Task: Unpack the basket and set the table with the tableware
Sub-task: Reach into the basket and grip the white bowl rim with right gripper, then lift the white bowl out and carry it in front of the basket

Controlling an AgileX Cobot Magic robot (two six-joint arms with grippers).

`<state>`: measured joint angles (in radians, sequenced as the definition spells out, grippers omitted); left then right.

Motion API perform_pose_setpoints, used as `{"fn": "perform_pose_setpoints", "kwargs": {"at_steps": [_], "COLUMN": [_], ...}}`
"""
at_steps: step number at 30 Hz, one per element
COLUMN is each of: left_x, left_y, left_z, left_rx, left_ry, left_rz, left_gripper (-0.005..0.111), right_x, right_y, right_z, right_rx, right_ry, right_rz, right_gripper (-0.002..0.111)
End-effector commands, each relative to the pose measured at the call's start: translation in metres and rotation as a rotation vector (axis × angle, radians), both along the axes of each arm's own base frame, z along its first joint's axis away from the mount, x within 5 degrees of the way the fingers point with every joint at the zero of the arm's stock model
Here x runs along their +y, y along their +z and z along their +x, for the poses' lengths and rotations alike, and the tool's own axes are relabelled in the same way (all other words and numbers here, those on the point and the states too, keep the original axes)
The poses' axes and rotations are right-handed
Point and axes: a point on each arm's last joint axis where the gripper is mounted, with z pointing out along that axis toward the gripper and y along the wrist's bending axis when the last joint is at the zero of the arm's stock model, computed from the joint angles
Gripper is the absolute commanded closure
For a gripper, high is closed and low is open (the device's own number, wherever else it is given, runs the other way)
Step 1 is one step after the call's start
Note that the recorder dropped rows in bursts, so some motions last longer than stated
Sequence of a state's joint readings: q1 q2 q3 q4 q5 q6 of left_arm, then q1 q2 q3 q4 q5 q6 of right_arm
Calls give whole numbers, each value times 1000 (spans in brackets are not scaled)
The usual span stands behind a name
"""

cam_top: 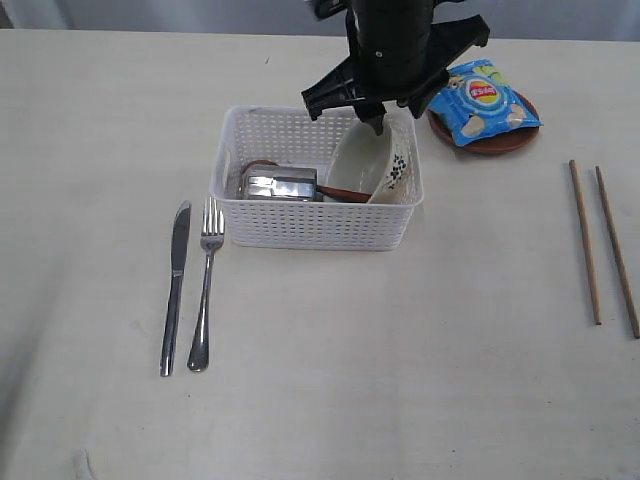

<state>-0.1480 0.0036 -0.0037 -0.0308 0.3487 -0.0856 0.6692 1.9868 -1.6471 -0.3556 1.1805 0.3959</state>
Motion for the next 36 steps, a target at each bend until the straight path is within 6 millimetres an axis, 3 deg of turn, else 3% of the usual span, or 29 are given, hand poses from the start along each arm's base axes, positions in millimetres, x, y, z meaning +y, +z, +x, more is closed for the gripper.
{"fn": "perform_pose_setpoints", "kwargs": {"at_steps": [1,4,8,11,15,23,24,29,31,34,36], "left_x": [0,0,0,0,0,0,0,0,0,0,0], "left_y": [-1,-1,-1,-1,-1,-1,-1,-1,-1,-1,-1], "left_z": [0,0,0,0,0,0,0,0,0,0,0], "left_rx": [-3,-3,-3,-3,-3,-3,-3,-3,-3,-3,-3], "left_ry": [-5,-5,-5,-5,-5,-5,-5,-5,-5,-5,-5], "left_rz": [3,3,3,3,3,3,3,3,3,3,3], "left_gripper": [107,107,107,107,107,107,107,107,107,107,107], "right_x": [4,5,4,4,2,-4,-8,-47,-62,-73,-76], "right_y": [-16,-26,-31,-27,-2,89,105,139,157,156,133], "right_z": [6,9,11,12,14,18,18,16,5,-15,-33], "right_rx": [11,17,20,-11,-79,-288,-335,-354,-305,-202,-86], "right_ry": [0,5,11,22,24,64,74,10,25,102,136], "right_rz": [-8,-25,-58,-54,-44,-12,-14,80,233,334,352], "right_gripper": [65,74,109,109,109,109,109,109,109,109,109]}}
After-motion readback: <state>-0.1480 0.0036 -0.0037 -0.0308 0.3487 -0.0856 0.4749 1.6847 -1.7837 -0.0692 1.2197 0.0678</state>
